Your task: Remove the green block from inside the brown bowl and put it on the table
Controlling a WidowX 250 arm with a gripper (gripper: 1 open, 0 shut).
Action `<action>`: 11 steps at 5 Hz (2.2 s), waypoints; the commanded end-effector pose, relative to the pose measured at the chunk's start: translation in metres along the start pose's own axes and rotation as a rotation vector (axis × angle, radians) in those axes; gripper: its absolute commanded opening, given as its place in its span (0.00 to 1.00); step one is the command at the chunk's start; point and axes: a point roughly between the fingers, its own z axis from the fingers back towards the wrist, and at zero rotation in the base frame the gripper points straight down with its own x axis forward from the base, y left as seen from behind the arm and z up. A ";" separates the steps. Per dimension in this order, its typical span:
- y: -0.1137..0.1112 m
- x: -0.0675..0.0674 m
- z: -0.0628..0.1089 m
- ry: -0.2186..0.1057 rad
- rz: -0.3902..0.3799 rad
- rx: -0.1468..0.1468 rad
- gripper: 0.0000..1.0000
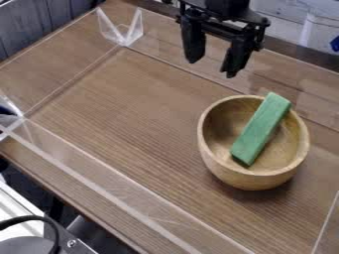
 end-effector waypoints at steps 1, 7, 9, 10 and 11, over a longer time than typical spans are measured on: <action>-0.006 -0.003 -0.009 -0.012 0.006 -0.011 1.00; -0.067 0.013 -0.034 0.060 -0.103 -0.013 1.00; -0.081 0.012 -0.052 0.143 -0.089 0.020 1.00; -0.077 0.004 -0.055 0.184 -0.073 0.044 1.00; -0.076 0.008 -0.062 0.203 -0.064 0.020 1.00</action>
